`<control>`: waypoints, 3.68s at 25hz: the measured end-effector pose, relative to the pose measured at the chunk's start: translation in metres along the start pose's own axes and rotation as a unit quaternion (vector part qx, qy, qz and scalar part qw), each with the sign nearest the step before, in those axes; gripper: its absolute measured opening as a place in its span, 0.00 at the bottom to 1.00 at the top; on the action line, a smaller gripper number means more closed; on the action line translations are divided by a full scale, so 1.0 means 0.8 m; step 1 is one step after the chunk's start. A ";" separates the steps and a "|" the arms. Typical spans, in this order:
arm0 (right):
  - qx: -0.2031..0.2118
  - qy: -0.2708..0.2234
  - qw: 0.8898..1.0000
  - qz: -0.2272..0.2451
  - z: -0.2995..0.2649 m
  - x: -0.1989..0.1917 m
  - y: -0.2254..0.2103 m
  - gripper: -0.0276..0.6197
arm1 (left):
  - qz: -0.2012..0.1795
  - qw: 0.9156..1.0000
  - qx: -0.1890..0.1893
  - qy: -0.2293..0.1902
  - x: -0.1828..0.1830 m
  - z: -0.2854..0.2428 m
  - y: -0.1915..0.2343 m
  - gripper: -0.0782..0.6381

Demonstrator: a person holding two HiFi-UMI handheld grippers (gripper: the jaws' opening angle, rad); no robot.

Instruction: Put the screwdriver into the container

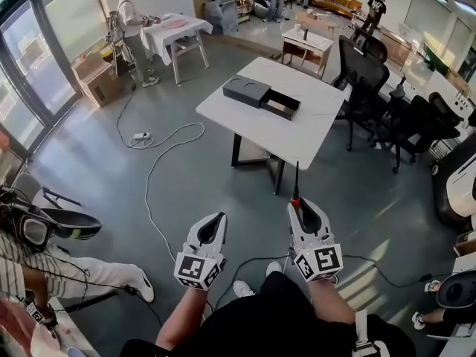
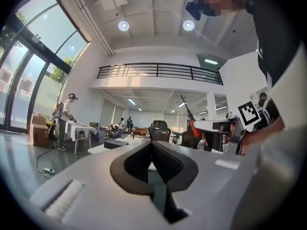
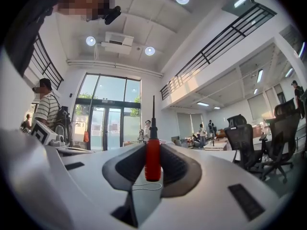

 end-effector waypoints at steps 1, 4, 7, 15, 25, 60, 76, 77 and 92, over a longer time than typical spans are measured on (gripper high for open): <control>0.002 0.001 1.000 -0.001 -0.004 -0.003 0.000 0.19 | 0.003 1.000 0.001 0.001 -0.004 -0.003 0.003 0.12; 0.005 0.006 1.000 -0.012 -0.017 -0.012 -0.006 0.19 | 0.011 1.000 0.005 0.007 -0.015 -0.014 0.012 0.12; 0.008 0.011 1.000 -0.020 -0.032 -0.023 -0.019 0.19 | 0.014 1.000 0.013 0.011 -0.023 -0.030 0.022 0.12; 0.016 0.010 1.000 -0.021 -0.094 -0.042 -0.066 0.19 | 0.005 1.000 0.021 0.022 -0.028 -0.102 0.055 0.12; 0.006 0.019 1.000 -0.023 -0.135 -0.067 -0.171 0.19 | 0.001 0.999 0.009 0.044 -0.057 -0.216 0.051 0.12; -0.044 0.041 0.998 0.005 -0.329 -0.142 -0.218 0.19 | -0.001 0.997 -0.063 0.045 -0.085 -0.393 0.212 0.12; -0.089 0.039 0.995 0.030 -0.375 -0.143 -0.169 0.19 | 0.009 0.991 -0.126 0.035 -0.084 -0.416 0.279 0.12; -0.093 0.041 0.994 0.032 -0.375 -0.144 -0.172 0.19 | 0.011 0.991 -0.129 0.036 -0.088 -0.419 0.278 0.12; -0.113 0.050 0.992 0.023 -0.432 -0.179 -0.287 0.19 | 0.038 0.989 -0.140 0.033 -0.113 -0.546 0.289 0.12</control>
Point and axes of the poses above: the fingertips, and each gripper's own axes: z backward along the fingers, y to its left, x out of its top, the point moved 8 cm from there along z, backward along the fingers, and after that the axes turned 13 degrees about -y, right-handed, at the moved point
